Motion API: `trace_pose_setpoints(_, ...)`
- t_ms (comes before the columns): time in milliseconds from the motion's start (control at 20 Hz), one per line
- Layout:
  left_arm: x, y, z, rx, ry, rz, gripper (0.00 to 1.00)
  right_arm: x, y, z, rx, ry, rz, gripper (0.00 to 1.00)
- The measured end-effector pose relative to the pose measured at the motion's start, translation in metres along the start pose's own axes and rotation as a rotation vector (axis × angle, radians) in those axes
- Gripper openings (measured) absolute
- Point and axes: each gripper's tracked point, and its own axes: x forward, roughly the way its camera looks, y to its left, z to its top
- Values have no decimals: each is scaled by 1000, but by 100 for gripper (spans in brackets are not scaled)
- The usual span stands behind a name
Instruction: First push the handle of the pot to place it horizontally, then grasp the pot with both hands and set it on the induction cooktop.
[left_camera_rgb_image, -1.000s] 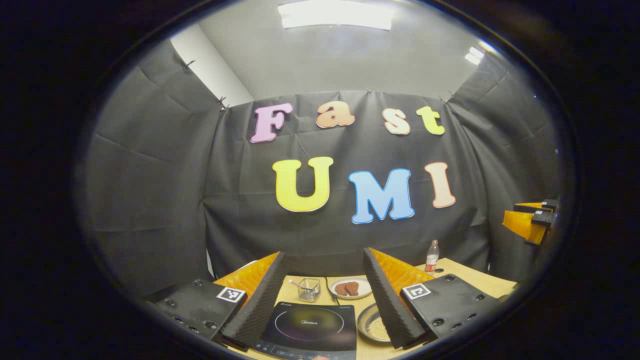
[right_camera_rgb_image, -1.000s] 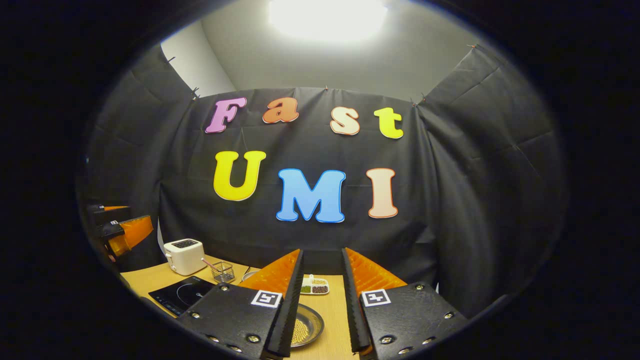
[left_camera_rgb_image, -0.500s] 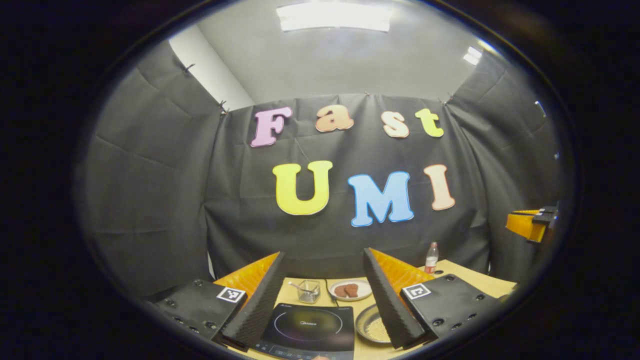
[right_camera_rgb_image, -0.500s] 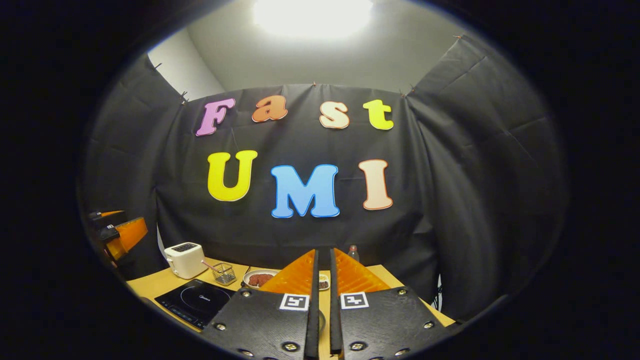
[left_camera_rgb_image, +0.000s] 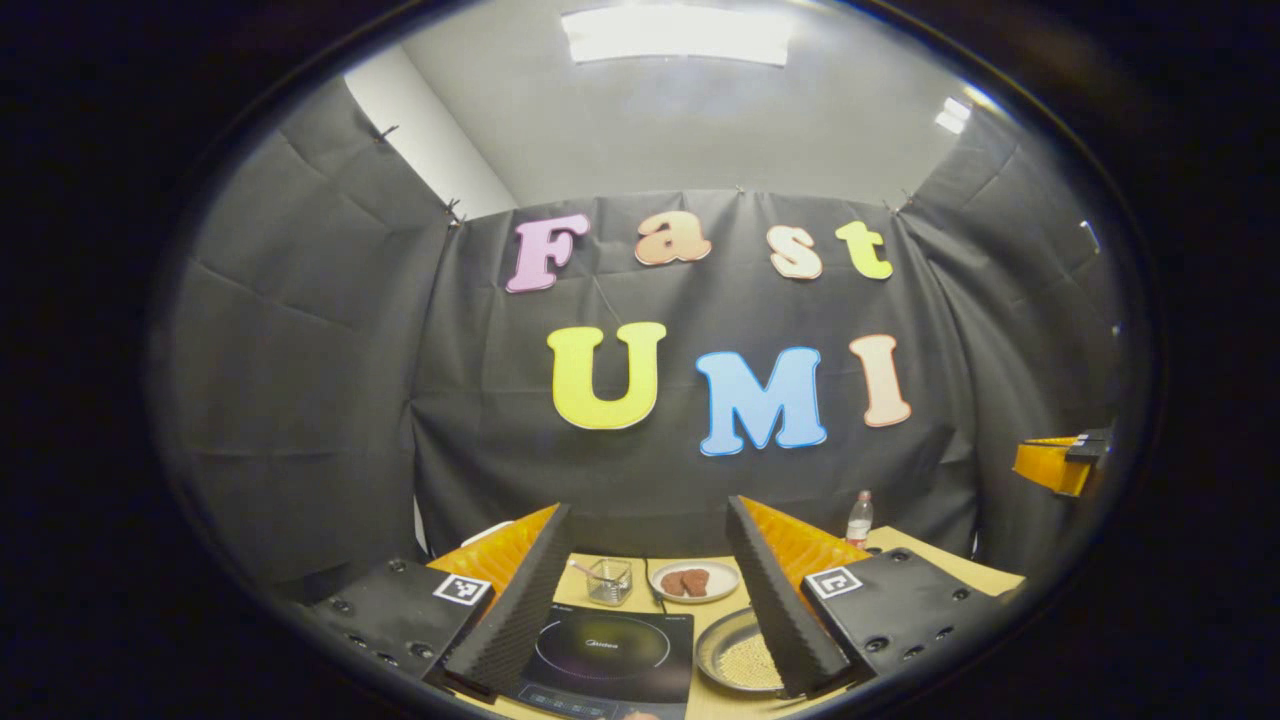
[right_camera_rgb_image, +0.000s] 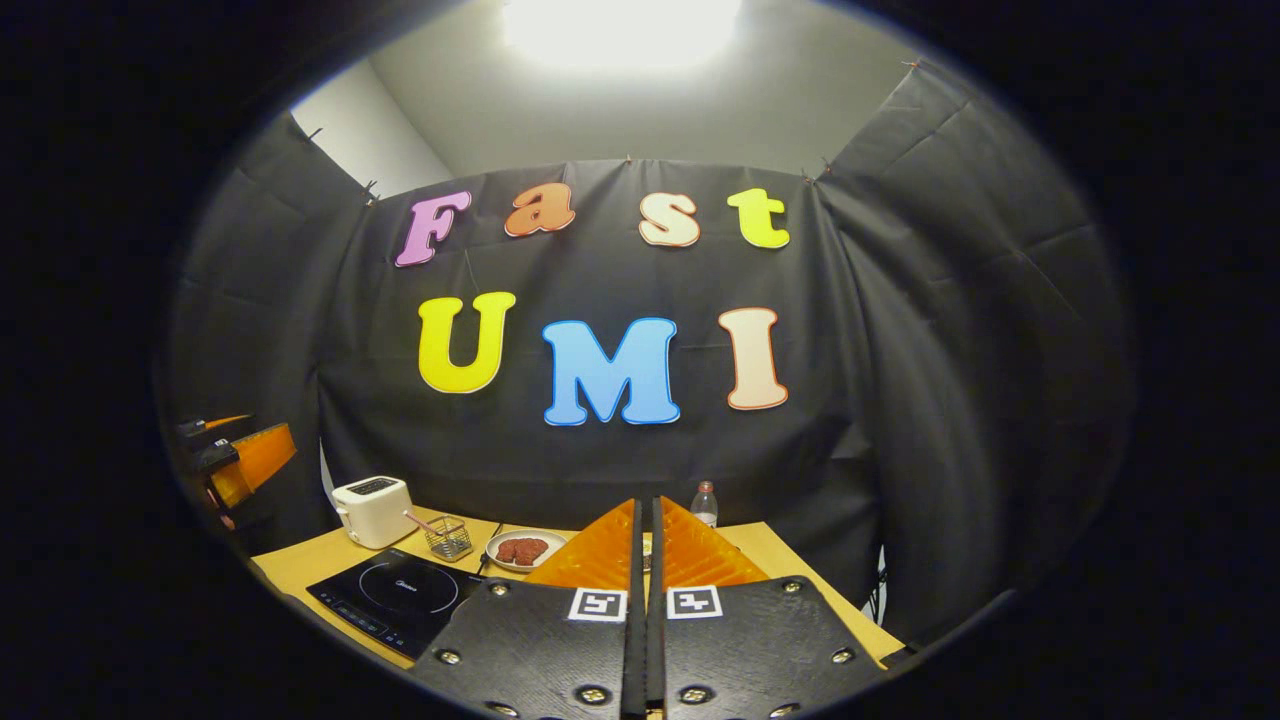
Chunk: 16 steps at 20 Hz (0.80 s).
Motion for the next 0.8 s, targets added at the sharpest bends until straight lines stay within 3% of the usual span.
trace_pose_setpoints(400,-7,15,4,51,5,85,99,11,30,-25,6,69,155,0)
trace_pose_setpoints(800,11,54,-4,51,10,121,98,28,110,-65,-7,168,332,0)
